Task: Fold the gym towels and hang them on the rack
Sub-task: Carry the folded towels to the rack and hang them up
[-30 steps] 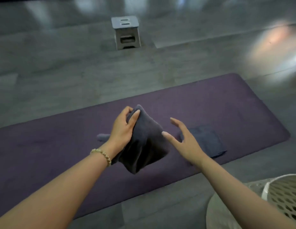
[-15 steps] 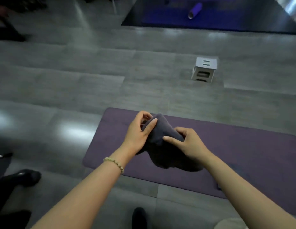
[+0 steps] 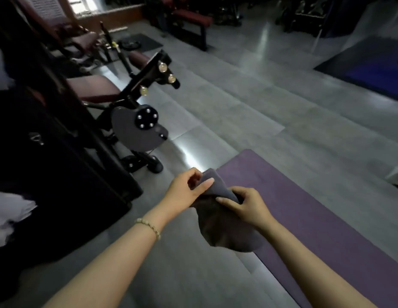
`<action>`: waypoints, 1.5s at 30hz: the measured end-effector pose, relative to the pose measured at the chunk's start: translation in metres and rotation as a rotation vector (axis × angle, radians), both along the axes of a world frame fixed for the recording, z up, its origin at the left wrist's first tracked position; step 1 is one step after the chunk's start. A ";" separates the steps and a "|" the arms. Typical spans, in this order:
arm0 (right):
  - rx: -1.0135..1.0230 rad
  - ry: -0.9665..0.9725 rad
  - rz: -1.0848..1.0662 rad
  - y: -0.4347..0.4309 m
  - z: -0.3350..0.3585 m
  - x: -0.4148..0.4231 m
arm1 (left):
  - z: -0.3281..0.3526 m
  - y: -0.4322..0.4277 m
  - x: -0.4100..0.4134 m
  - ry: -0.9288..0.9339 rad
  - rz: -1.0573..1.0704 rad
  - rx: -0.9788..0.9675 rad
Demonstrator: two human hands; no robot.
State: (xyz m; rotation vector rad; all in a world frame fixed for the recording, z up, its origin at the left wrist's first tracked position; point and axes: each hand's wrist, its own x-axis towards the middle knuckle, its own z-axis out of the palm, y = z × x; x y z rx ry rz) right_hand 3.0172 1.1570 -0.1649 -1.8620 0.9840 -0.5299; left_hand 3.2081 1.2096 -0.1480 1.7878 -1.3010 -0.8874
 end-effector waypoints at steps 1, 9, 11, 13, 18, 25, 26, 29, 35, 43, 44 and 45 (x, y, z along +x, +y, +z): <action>0.000 -0.004 0.033 0.011 0.001 0.021 | 0.005 0.017 0.018 0.010 0.000 0.021; 0.010 -0.059 0.262 0.127 0.023 0.180 | 0.029 0.166 0.154 0.134 0.125 0.145; 0.021 -0.069 0.294 0.164 0.026 0.216 | 0.032 0.207 0.186 0.155 0.166 0.112; 0.041 -0.080 0.302 0.194 0.027 0.244 | 0.038 0.240 0.209 0.165 0.179 0.087; 0.148 -0.100 0.410 0.272 0.028 0.321 | 0.040 0.326 0.269 0.332 0.372 -0.015; 0.581 -0.102 0.597 0.325 0.044 0.395 | 0.031 0.398 0.340 0.314 0.483 -0.022; 0.603 -0.127 0.586 0.326 0.045 0.405 | 0.030 0.404 0.350 0.320 0.478 -0.014; 0.511 -0.107 0.648 0.319 0.048 0.438 | 0.029 0.415 0.376 0.327 0.401 0.039; 0.139 0.166 0.929 0.283 0.047 0.500 | 0.044 0.410 0.429 0.223 0.304 0.121; 0.395 0.032 1.047 0.195 0.045 0.572 | 0.039 0.359 0.495 0.116 0.401 0.028; 0.408 0.009 1.039 0.181 0.042 0.581 | 0.038 0.351 0.501 0.158 0.410 -0.008; 0.432 -0.012 1.032 0.169 0.038 0.591 | 0.038 0.342 0.506 0.211 0.419 -0.052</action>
